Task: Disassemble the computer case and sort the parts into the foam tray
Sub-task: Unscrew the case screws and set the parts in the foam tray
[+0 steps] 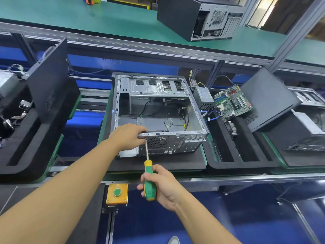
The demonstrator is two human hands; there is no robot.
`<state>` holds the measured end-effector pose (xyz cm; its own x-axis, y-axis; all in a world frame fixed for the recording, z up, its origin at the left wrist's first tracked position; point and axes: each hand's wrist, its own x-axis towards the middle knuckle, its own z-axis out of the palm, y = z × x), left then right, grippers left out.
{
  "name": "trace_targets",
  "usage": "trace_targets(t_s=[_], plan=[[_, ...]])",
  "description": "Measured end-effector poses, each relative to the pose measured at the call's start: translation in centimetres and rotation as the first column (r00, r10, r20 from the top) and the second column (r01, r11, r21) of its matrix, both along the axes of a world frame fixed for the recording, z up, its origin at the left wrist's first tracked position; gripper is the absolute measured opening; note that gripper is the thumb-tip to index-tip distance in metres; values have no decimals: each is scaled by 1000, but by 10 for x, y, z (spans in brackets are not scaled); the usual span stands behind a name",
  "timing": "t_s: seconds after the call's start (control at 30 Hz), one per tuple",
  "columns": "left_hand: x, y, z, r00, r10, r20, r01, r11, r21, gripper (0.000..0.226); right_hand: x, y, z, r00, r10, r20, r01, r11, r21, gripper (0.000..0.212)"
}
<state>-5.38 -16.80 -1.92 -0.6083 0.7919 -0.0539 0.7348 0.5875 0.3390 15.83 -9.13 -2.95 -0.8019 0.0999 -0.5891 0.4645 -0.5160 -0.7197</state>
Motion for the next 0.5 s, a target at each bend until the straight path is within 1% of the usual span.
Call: trace_targets(t_s=[0.07,0.13,0.27,0.37,0.47,0.5], plan=[[-1,0,0,1000,-15,20,15,1000,-3,26,-5,-1,1,999,-30,32,31,999,-17,25],[-2,0,0,999,-23,33,23,1000,-11,27,-7,-3,1,998,-6,56,5,1000,14,30],[-4,0,-1,999,-21,28,22,1000,-16,28,-9,-4,1,997,18,81,-24,997,72,32],[-4,-1,-4,1000,-18,7,18,1000,-7,30,-8,0,3,994,23,105,-32,996,82,28],[-4,-1,-7,1000,-17,-20,17,1000,10,31,-2,6,1,993,39,112,-49,995,84,17],[-4,-1,-8,1000,-17,-23,17,1000,13,31,1,7,-1,994,39,106,-51,993,109,13]])
